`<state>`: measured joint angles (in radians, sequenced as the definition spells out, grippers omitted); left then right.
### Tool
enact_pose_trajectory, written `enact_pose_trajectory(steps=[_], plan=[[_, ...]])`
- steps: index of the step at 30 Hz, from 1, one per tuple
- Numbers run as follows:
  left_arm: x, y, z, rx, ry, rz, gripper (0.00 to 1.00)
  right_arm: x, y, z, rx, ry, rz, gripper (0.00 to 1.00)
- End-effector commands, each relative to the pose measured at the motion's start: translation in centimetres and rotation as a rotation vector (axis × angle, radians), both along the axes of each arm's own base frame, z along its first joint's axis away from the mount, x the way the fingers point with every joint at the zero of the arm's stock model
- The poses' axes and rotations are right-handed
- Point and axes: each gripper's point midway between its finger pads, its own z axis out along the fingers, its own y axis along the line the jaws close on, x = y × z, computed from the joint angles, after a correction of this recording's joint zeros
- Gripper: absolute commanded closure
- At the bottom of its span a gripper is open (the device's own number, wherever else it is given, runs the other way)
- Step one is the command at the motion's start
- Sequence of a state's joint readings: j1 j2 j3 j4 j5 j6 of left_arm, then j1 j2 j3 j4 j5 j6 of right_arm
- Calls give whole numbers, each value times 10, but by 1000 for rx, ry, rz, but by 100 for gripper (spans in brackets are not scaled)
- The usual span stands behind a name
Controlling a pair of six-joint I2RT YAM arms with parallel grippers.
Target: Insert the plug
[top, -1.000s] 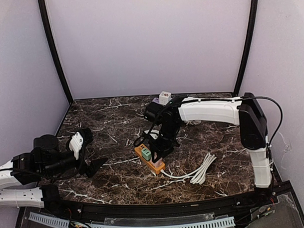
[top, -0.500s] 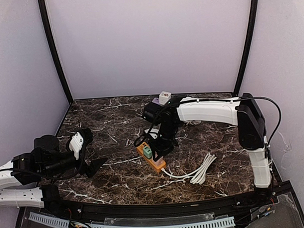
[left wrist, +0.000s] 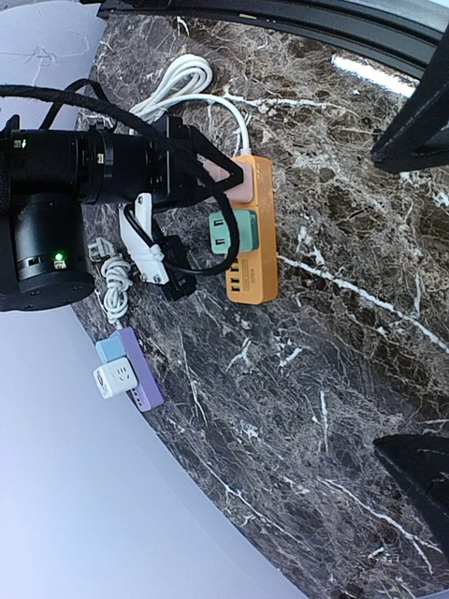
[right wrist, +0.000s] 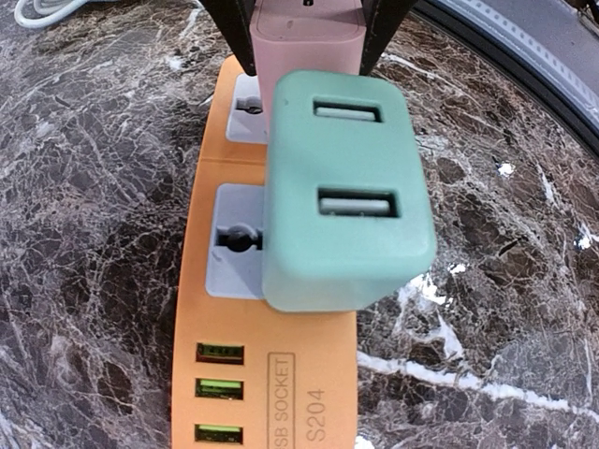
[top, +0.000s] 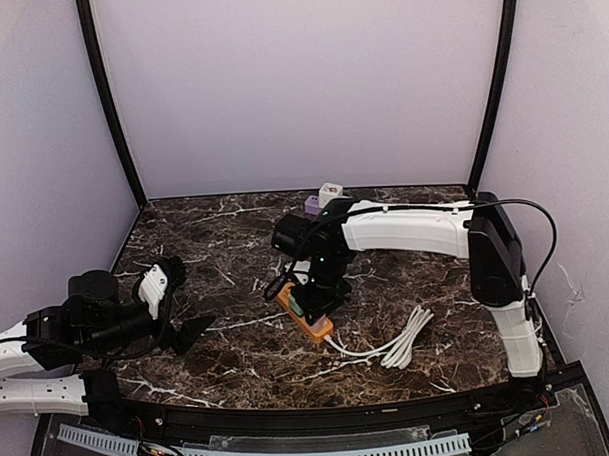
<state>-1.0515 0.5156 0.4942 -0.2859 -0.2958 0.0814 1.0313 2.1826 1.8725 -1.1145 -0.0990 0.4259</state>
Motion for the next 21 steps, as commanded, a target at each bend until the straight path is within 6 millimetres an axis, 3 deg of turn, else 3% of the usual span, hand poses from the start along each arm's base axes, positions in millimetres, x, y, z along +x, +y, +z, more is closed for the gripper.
enact_pose_trajectory(steps=[1,10,21], plan=[[0,3,-7,8,4,9,1,-7,-17,-19,-146,-17,-29,100],[0,2,-7,10,4,5,1,-11,-15,-22,-154,-17,-30,100],[0,2,-6,5,2,3,1,-12,-25,-43,-258,-22,-36,100]])
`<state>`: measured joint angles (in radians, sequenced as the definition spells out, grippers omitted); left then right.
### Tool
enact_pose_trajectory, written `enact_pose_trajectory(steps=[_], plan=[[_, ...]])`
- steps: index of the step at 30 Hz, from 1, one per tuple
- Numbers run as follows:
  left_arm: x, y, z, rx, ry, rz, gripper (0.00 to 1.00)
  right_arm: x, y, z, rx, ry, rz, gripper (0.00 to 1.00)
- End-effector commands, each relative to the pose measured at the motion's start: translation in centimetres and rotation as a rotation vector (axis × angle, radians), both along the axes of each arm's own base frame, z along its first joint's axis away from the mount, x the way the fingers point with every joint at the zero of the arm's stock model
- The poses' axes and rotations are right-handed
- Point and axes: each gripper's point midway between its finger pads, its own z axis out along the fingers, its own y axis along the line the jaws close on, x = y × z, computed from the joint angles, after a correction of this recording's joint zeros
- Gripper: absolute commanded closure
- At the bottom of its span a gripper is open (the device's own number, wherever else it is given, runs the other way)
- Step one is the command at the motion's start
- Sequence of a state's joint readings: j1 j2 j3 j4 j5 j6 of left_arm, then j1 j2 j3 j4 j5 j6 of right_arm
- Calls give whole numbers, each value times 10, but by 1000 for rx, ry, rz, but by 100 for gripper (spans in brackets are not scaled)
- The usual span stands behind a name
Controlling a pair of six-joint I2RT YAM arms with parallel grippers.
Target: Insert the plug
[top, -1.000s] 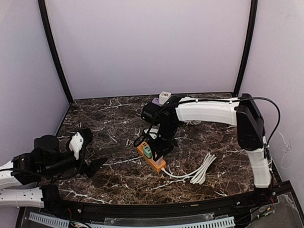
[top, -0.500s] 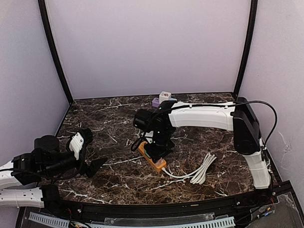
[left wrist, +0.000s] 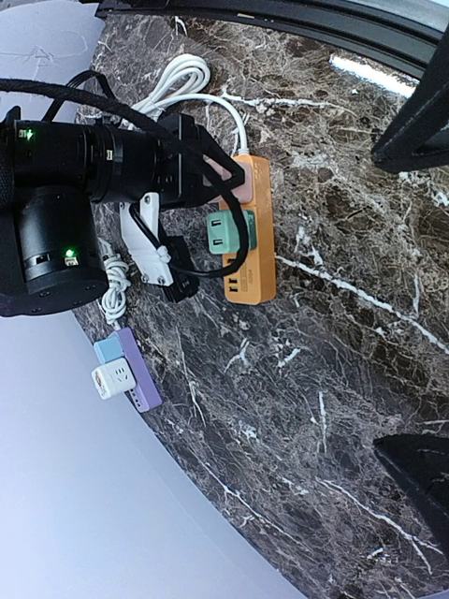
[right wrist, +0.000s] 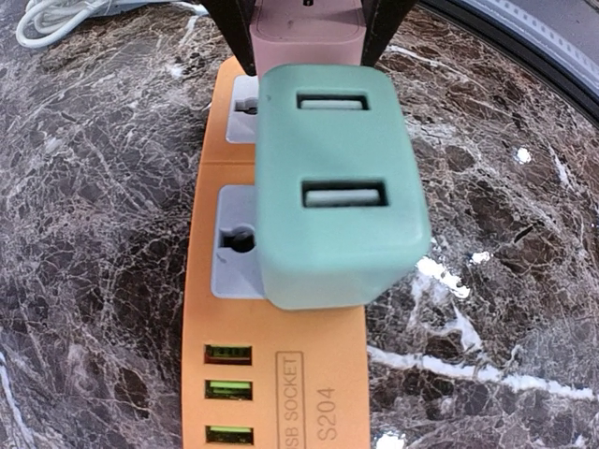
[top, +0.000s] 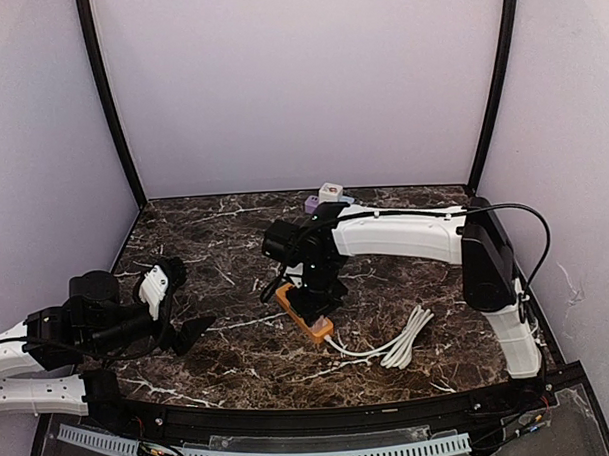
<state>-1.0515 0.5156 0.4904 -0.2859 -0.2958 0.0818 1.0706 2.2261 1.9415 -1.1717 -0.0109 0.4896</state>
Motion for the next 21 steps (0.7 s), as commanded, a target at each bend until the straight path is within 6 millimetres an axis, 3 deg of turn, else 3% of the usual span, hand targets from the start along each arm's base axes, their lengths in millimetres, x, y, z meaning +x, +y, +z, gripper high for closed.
enact_pose_trajectory(steps=[1,12,16,21], plan=[[0,2,-4,4,-1,2,1,-11,-29,-41,-190,30,-13,100],[-1,0,-6,6,3,-5,1,-16,-31,-46,-233,11,-23,100],[-2,0,-6,7,8,-13,1,-14,-30,-35,-213,-10,-29,94],[-2,0,-6,5,9,-11,1,-10,-29,-16,-192,-34,-35,77]])
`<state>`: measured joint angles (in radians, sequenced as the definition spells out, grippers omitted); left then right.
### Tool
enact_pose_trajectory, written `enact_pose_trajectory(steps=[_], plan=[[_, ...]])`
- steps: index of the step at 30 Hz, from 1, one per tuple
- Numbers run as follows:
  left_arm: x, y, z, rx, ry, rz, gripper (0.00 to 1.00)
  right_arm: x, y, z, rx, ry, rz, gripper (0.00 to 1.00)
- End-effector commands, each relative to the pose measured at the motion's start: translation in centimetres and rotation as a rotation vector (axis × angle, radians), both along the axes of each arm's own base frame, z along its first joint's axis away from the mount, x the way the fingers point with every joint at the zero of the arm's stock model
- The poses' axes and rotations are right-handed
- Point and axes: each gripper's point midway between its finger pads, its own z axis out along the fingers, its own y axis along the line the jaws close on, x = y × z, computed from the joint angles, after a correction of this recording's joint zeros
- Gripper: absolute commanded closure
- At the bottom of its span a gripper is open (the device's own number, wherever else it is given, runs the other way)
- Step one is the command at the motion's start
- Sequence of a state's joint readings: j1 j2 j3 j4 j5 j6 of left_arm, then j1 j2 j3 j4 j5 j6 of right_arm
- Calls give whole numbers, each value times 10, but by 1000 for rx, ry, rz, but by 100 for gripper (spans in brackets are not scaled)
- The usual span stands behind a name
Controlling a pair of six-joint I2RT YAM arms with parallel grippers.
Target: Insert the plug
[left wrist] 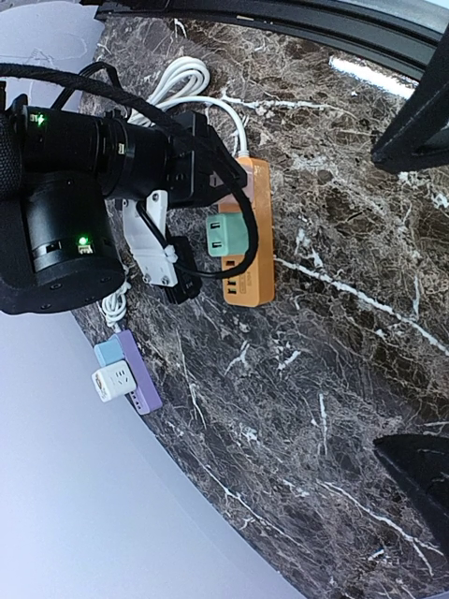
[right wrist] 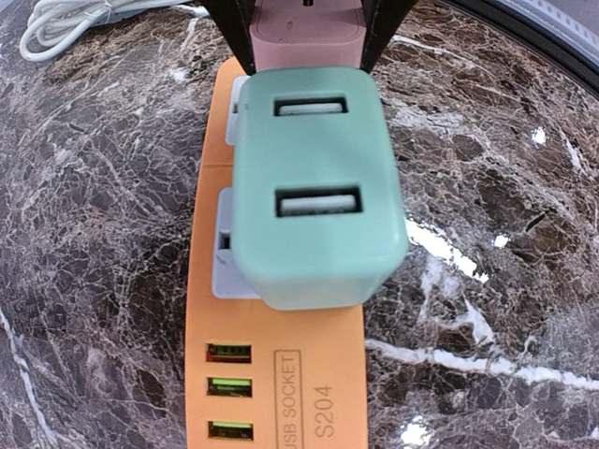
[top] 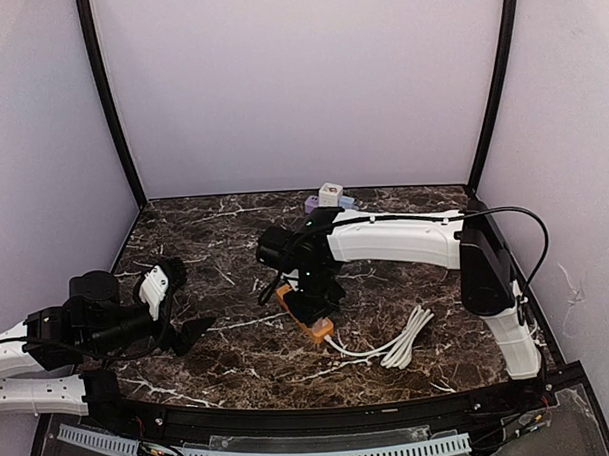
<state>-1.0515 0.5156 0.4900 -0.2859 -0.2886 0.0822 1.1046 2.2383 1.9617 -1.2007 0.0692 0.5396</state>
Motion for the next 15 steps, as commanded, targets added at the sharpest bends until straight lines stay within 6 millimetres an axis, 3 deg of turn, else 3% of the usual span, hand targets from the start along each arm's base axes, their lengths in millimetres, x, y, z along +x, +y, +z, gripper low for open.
enact_pose_trajectory(steps=[1,6,10,15], plan=[[-1,0,-6,6,6,-5,1,-7,-27,-11,-134,21,-19,73],[-1,0,-5,4,6,-9,1,-2,-25,15,-99,-18,-34,43],[-1,0,-6,6,7,-6,1,3,-17,43,-38,-54,-32,6],[-1,-1,-5,10,5,-8,1,5,-8,75,64,-76,-30,1]])
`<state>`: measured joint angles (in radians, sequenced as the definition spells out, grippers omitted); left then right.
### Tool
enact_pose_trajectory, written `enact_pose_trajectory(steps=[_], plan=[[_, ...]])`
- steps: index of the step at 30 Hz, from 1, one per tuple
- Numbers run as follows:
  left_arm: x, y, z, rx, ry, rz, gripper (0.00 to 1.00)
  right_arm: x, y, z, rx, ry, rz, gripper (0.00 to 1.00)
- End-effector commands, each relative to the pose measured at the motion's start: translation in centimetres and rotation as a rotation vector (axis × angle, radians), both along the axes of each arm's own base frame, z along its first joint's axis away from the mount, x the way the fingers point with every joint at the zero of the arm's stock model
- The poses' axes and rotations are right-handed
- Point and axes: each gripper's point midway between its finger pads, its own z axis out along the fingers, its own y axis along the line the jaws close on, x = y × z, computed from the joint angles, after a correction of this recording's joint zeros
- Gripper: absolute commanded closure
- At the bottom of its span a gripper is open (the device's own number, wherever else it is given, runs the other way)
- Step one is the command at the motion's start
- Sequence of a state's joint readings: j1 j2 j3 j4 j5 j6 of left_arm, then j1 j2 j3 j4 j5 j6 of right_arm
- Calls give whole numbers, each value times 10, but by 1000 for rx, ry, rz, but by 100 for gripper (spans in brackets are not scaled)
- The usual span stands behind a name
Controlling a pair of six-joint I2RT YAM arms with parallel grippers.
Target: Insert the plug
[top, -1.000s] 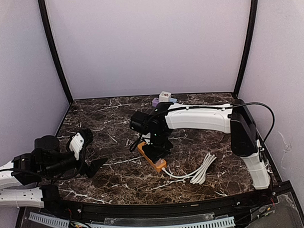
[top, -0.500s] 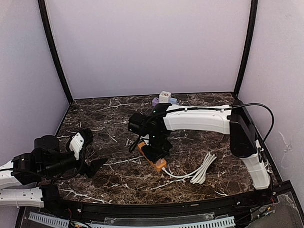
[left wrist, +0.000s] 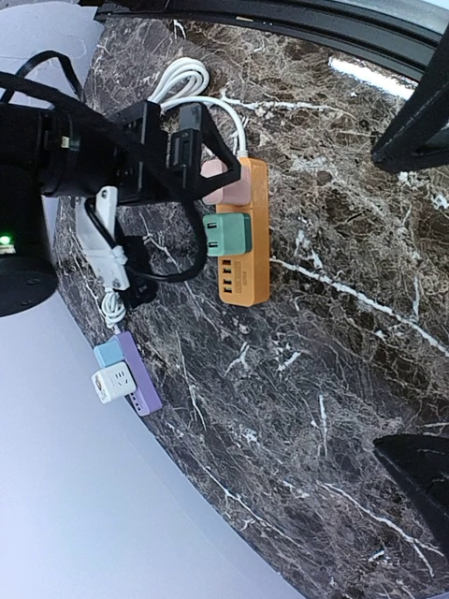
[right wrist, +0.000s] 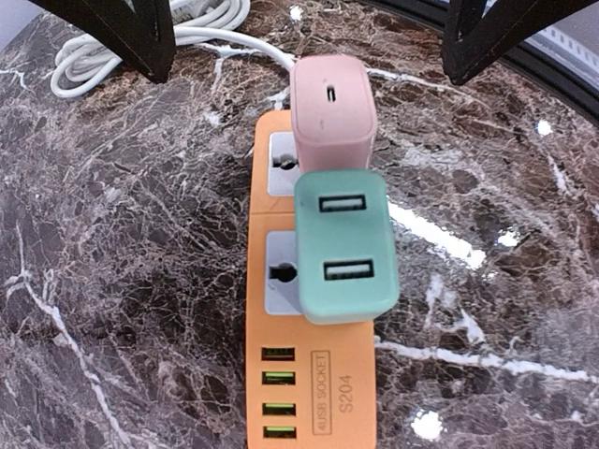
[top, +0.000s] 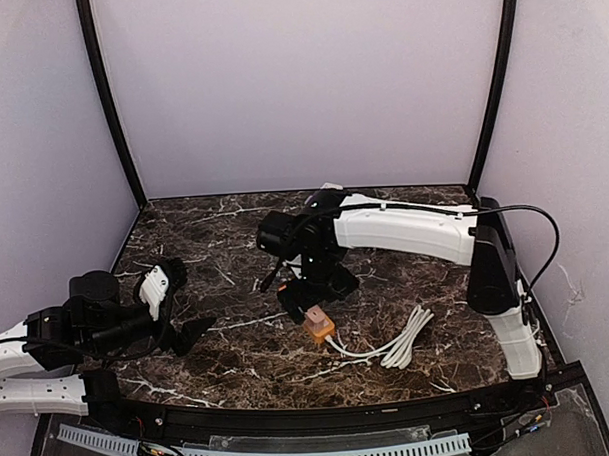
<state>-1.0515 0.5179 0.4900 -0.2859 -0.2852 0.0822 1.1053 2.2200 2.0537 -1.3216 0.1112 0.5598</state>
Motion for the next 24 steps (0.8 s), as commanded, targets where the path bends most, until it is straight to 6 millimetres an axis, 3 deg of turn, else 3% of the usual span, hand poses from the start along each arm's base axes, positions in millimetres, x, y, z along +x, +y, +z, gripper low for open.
enact_pose_trajectory(steps=[1,6,14,19,22,24], plan=[[0,0,-4,8,1,-4,1,3,0,50,106,-51,-8,1],[4,0,0,16,-8,14,1,12,-9,71,165,-114,-26,1],[28,14,22,76,-99,158,1,66,-29,139,337,-393,-186,1],[50,37,37,203,-206,308,1,98,-71,182,523,-540,-353,1],[62,48,44,226,-212,359,1,114,-109,196,587,-601,-477,1],[70,55,45,235,-206,393,1,117,-123,204,627,-611,-498,1]])
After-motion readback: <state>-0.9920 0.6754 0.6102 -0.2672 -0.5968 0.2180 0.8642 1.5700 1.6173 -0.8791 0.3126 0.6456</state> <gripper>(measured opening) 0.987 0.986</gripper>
